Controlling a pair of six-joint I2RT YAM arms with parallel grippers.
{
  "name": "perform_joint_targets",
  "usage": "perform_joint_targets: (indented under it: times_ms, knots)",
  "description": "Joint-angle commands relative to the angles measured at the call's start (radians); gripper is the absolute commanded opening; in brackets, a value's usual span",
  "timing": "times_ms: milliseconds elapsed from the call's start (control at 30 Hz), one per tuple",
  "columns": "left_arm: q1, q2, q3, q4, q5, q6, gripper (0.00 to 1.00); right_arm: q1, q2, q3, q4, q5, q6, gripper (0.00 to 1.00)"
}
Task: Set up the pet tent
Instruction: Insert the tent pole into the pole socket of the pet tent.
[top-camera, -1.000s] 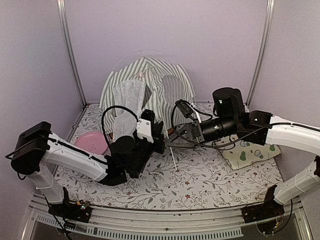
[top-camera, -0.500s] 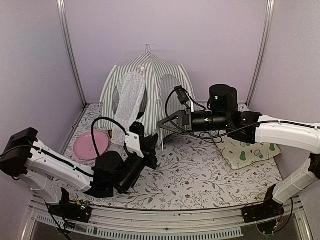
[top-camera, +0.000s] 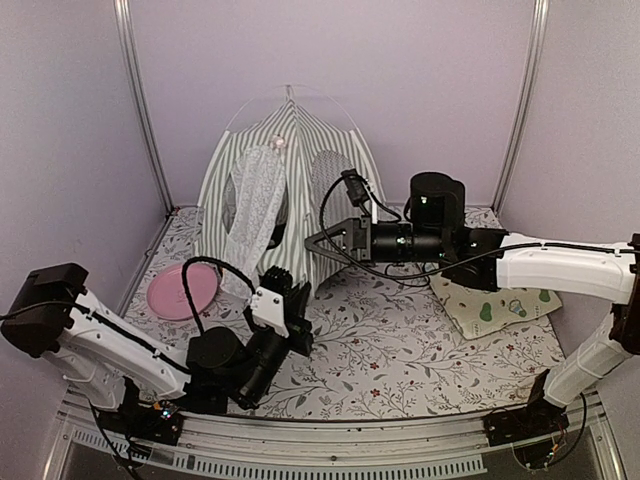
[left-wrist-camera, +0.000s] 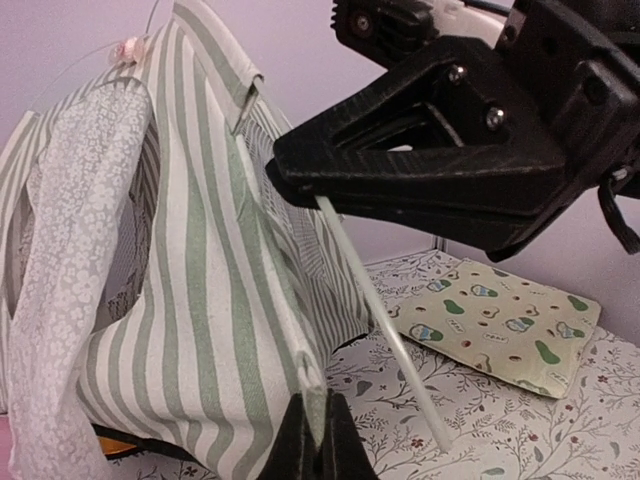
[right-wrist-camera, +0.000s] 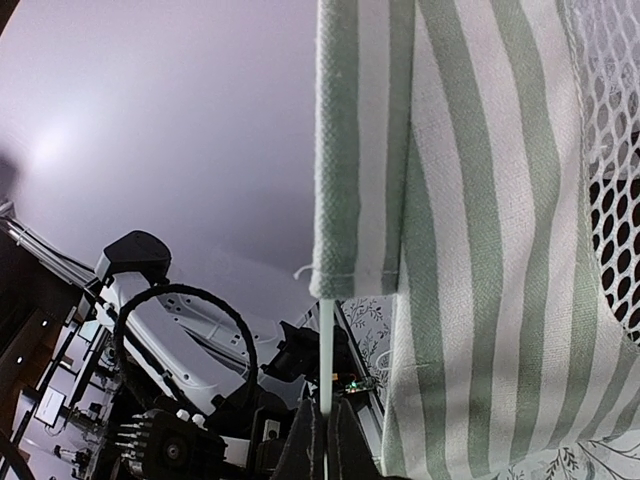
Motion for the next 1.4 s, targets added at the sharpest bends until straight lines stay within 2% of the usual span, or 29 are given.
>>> perform_joint_targets:
  times_ms: [0, 433, 767, 1000, 1133, 1367]
  knots:
    - [-0.106, 0.037, -0.034, -0.063, 0.065, 0.033, 0.00, -0.046, 0.006, 0.095, 0.271, 0.230, 0.021, 0.00]
    - [-0.143, 0.019, -0.052, -0.164, 0.052, -0.051, 0.00, -0.047, 0.034, 0.119, 0.318, 0.326, 0.029, 0.00]
    - [-0.163, 0.009, -0.065, -0.209, 0.032, -0.094, 0.00, -0.066, 0.069, 0.165, 0.325, 0.325, 0.029, 0.00]
    - [-0.161, -0.005, -0.079, -0.246, 0.017, -0.152, 0.00, -0.076, 0.046, 0.141, 0.326, 0.322, 0.038, 0.00]
    - [-0.133, -0.039, -0.088, -0.352, 0.041, -0.254, 0.00, -0.087, 0.020, 0.115, 0.326, 0.308, 0.048, 0.00]
    - [-0.106, -0.084, -0.119, -0.391, 0.076, -0.292, 0.00, -0.106, -0.036, 0.040, 0.331, 0.287, 0.072, 0.00]
